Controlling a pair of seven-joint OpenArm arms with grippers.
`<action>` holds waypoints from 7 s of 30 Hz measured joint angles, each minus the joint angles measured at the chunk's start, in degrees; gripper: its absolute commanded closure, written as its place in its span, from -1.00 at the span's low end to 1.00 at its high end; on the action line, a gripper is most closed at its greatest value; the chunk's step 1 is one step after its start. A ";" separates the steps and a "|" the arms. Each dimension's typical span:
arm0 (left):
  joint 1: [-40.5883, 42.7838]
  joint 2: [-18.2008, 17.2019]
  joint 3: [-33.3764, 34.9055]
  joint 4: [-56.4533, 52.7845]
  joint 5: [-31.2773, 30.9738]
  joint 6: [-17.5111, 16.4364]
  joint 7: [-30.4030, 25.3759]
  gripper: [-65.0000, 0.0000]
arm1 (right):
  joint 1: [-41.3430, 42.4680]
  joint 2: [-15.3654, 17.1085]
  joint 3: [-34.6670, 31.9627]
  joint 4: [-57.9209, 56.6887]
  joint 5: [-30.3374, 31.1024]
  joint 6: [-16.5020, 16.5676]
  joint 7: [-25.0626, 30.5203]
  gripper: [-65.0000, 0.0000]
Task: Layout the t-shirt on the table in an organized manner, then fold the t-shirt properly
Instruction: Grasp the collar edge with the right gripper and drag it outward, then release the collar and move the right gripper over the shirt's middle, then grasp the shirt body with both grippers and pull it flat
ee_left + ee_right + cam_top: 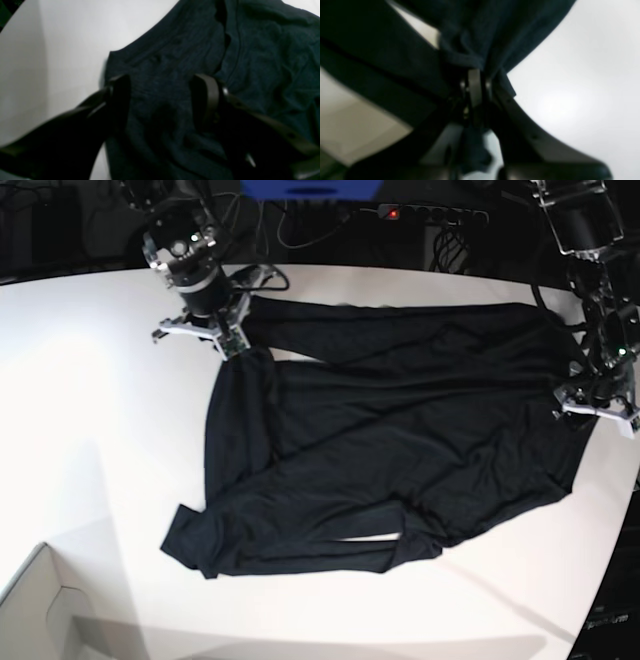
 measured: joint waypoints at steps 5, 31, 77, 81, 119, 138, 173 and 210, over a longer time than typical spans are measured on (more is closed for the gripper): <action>0.00 -0.48 -0.26 0.00 -0.02 -0.02 0.24 -0.14 | -0.26 1.40 3.34 -0.87 0.02 0.00 0.20 1.00; 1.86 1.22 -4.39 13.00 -0.17 -0.02 0.79 -0.15 | -5.75 1.03 17.29 1.42 0.37 0.02 0.00 1.00; -24.50 -8.35 4.46 -26.60 0.44 0.02 -0.09 -0.15 | -8.66 -13.25 -12.39 15.63 1.27 0.39 0.26 -0.09; -24.83 -8.37 5.35 -27.96 0.35 0.02 -0.22 -0.15 | -5.57 -11.04 -19.52 15.43 2.40 0.46 0.39 -0.09; -18.49 -8.92 12.28 -20.63 0.02 -0.20 -0.07 -0.15 | 12.44 -12.81 -18.80 -9.92 -5.03 0.42 -0.09 -0.10; -16.81 -7.89 12.24 -20.79 -0.02 -0.15 -0.15 -0.15 | 14.86 -11.43 -12.55 -11.50 -5.05 0.22 -0.22 -0.10; -15.37 -6.45 12.24 -21.05 0.00 -0.15 -0.35 -0.15 | 18.69 -12.26 0.44 -11.56 3.23 -0.15 -0.48 -0.10; -17.46 9.05 12.63 -10.29 -0.13 0.00 1.14 -0.15 | 22.97 -6.69 16.06 -22.82 3.45 0.83 3.67 -0.10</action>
